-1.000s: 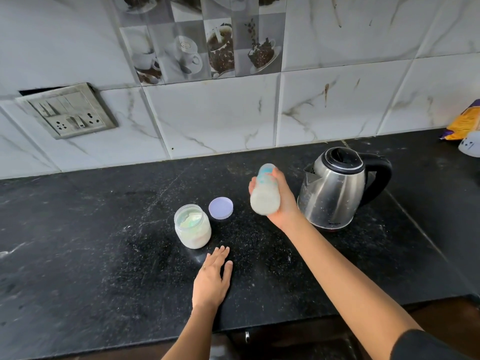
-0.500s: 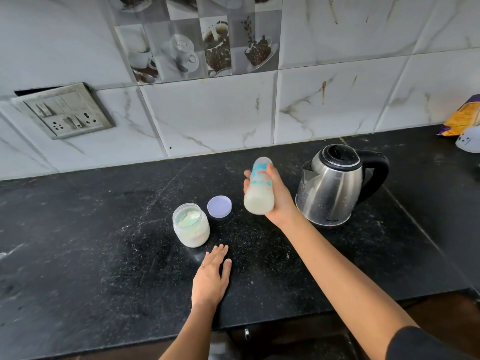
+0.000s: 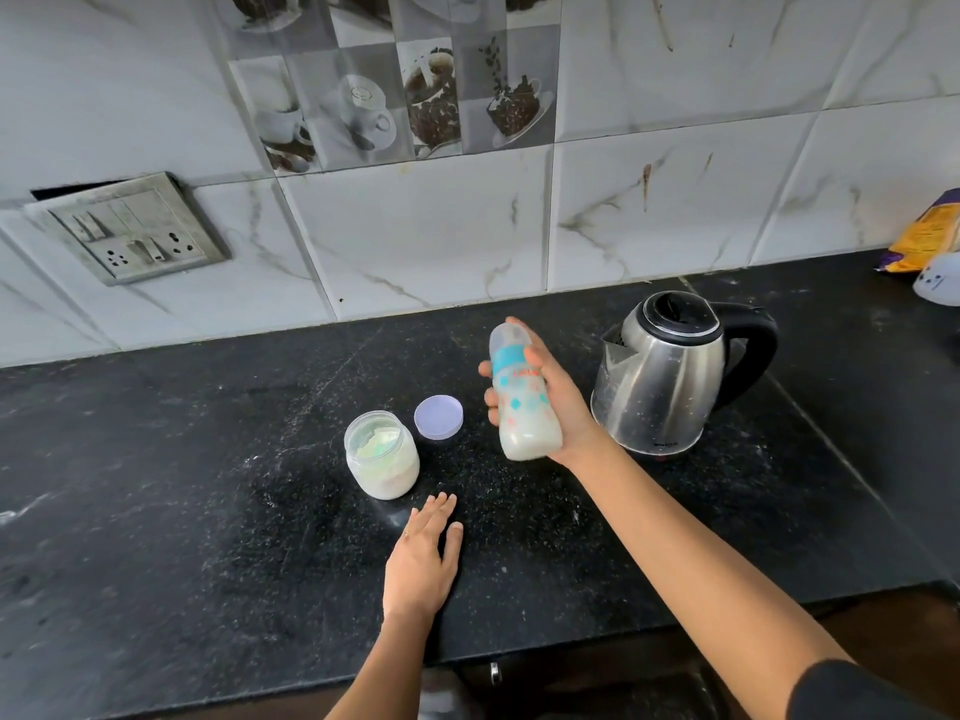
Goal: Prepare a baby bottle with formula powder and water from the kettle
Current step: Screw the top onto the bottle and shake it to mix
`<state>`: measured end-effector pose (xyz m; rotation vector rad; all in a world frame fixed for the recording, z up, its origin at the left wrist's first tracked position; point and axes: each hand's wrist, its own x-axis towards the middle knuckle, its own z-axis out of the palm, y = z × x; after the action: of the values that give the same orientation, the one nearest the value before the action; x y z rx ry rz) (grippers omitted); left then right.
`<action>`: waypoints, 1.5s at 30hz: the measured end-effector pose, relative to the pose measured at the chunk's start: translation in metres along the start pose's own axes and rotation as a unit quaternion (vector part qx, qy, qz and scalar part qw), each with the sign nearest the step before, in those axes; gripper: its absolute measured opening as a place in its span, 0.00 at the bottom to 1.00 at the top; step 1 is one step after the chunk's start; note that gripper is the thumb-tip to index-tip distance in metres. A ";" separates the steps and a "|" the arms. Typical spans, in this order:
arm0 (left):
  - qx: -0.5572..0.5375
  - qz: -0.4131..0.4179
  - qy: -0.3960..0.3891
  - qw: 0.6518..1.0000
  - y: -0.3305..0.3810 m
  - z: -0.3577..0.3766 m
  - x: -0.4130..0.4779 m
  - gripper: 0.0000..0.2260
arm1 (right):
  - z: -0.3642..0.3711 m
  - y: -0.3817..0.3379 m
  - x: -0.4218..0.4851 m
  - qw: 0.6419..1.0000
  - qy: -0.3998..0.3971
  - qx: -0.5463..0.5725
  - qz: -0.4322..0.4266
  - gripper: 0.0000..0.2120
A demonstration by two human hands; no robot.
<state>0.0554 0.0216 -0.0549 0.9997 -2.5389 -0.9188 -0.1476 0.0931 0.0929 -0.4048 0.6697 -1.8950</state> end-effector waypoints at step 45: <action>-0.014 -0.009 -0.010 1.000 0.002 -0.003 0.000 0.18 | 0.024 0.008 0.000 0.998 -0.012 -0.057 0.005 0.21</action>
<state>0.0559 0.0216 -0.0512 1.0114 -2.5314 -0.9707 -0.1284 0.0843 0.1070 -0.4944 0.7644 -1.8450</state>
